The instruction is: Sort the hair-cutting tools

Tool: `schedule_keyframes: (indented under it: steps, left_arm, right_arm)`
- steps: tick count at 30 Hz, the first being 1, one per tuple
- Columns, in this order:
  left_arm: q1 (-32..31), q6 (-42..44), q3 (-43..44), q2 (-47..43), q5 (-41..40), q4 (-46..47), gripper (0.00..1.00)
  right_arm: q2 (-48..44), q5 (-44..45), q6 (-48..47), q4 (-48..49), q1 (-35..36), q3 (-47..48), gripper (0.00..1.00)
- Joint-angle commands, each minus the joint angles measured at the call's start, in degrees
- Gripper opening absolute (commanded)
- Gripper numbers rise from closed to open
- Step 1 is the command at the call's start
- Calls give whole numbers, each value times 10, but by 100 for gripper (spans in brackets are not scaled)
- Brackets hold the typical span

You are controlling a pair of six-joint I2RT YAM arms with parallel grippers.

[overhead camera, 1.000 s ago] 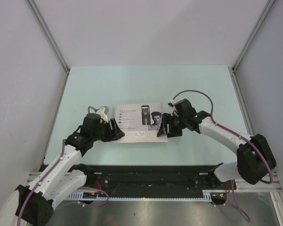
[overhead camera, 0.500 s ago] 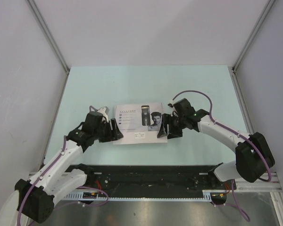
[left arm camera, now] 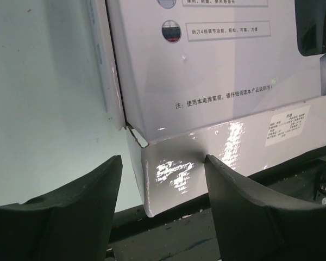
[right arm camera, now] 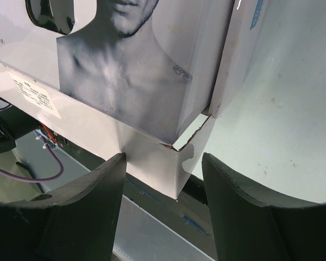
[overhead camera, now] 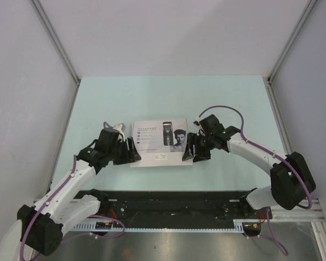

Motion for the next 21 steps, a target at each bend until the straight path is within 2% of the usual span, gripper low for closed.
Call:
schedule_keyframes:
  steps: [1,21]
  left_arm:
    - [-2,2,26,3,-15,-32,68]
    - [-4,2,30,20,-17,-48,59]
  right_arm:
    - [-3,-2,1,-13,-1,22,63]
    - [14,14,3,-20,8,22,62]
